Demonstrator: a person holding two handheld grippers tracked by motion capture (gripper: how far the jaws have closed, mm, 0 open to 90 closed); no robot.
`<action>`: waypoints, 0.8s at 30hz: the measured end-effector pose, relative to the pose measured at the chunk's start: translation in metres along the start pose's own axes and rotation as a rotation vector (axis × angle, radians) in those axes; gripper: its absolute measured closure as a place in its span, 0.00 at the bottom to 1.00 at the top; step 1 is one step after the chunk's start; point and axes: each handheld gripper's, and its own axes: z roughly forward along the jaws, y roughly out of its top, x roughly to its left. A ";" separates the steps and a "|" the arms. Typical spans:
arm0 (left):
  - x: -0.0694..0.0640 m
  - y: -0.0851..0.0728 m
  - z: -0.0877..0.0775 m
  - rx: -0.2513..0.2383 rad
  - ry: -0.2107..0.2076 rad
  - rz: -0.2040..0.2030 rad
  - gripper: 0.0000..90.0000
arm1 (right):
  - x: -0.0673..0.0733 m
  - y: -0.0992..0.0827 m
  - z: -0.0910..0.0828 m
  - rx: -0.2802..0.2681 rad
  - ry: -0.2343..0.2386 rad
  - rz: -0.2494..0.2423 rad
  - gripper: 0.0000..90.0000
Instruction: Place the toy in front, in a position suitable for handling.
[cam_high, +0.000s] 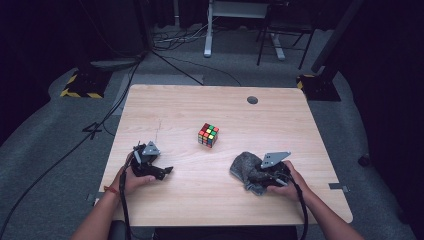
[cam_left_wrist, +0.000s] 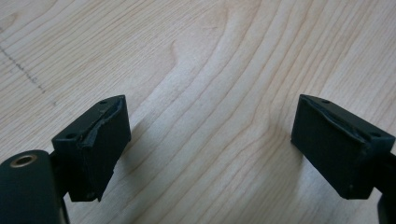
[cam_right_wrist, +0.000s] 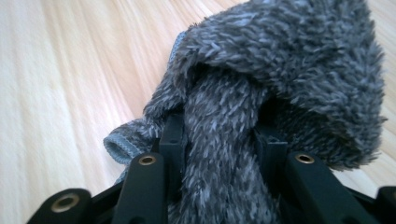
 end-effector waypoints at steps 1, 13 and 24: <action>-0.001 0.001 0.001 0.002 -0.001 0.001 0.14 | -0.003 -0.003 -0.003 0.002 -0.004 0.004 0.72; -0.012 0.018 0.017 0.002 -0.032 0.037 0.13 | -0.028 -0.032 -0.025 -0.043 -0.017 0.084 0.73; -0.026 0.049 0.046 0.004 -0.057 0.059 0.13 | -0.037 -0.046 -0.039 -0.034 -0.061 0.105 0.73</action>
